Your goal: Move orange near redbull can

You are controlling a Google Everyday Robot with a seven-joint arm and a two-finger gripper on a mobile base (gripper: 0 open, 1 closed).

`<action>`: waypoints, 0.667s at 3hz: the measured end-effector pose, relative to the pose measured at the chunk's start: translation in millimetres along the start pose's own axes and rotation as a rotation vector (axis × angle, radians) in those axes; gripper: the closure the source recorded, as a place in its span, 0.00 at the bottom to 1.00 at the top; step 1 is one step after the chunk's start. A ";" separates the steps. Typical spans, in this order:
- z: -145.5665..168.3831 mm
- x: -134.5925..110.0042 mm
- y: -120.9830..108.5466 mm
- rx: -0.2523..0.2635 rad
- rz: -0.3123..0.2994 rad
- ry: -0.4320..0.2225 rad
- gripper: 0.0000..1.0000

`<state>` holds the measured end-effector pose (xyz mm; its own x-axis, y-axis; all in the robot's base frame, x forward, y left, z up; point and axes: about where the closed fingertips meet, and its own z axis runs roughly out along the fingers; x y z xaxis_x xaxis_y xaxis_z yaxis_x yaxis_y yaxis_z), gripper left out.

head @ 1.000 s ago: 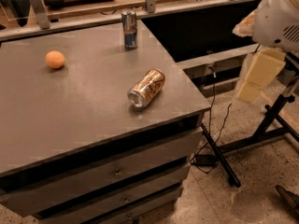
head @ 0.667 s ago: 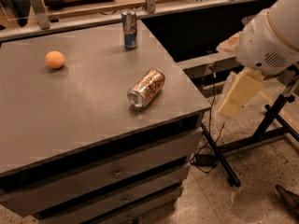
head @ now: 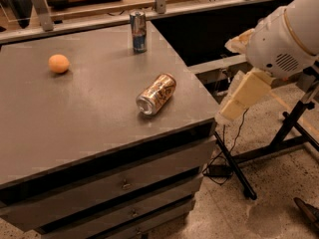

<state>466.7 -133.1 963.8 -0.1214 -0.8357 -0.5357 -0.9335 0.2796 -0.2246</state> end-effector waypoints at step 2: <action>69.3 -74.2 40.3 -0.062 0.175 -0.321 0.00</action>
Offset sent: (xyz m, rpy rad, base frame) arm 0.0015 0.1704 -0.0330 0.6344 0.0619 -0.0645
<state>461.4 -27.1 938.1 -0.1779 -0.5840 -0.7920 -0.9279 0.3675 -0.0626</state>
